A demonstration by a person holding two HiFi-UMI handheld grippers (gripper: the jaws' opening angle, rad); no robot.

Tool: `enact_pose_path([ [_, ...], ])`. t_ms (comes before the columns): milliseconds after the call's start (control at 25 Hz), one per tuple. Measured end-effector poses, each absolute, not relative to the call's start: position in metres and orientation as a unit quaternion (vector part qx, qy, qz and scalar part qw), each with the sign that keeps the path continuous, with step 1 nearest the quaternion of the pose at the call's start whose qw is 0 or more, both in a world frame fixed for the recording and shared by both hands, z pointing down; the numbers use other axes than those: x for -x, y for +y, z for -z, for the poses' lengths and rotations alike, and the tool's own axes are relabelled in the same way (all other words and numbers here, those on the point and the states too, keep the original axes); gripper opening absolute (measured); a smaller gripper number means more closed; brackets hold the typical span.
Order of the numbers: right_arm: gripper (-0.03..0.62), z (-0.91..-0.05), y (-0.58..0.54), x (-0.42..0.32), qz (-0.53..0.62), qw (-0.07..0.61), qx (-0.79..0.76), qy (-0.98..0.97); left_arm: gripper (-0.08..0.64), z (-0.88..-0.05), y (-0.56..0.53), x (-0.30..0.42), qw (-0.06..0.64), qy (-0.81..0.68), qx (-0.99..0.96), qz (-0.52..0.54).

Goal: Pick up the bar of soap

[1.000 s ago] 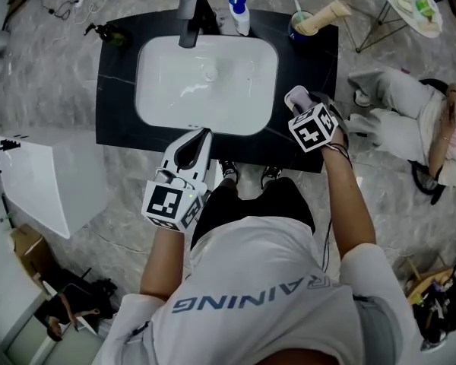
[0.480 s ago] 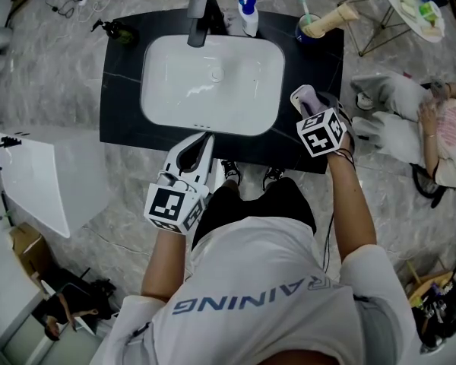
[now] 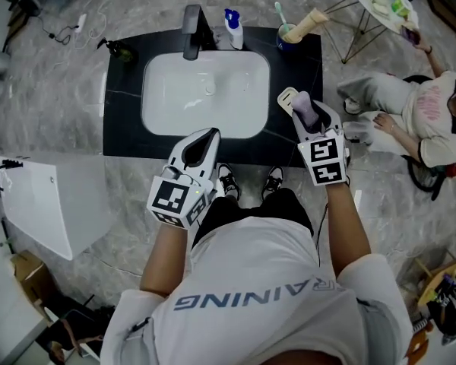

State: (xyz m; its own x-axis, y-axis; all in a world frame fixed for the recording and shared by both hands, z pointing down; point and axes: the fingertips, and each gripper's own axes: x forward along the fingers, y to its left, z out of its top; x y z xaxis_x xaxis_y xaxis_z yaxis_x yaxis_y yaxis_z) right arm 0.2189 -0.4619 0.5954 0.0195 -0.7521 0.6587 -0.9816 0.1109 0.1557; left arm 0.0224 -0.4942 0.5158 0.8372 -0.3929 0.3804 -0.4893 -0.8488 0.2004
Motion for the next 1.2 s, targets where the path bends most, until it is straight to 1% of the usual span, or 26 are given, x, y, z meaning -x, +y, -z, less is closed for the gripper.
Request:
enact_pose_path([
  [400, 0.196, -0.471, -0.420, -0.199, -0.100, 0.202, -0.704, -0.673, 0.002, -0.451, -0.484, -0.046, 0.094, -0.172, -0.975, -0.106],
  [680, 0.196, -0.435, -0.396, -0.185, -0.091, 0.141, -0.728, -0.664, 0.002, -0.414, -0.488, -0.046, 0.064, -0.158, -0.983, -0.073],
  [1200, 0.196, -0.417, -0.395, -0.185, -0.073, 0.125, -0.747, -0.649, 0.002, -0.403, -0.493, -0.045, 0.045, -0.142, -0.987, -0.063],
])
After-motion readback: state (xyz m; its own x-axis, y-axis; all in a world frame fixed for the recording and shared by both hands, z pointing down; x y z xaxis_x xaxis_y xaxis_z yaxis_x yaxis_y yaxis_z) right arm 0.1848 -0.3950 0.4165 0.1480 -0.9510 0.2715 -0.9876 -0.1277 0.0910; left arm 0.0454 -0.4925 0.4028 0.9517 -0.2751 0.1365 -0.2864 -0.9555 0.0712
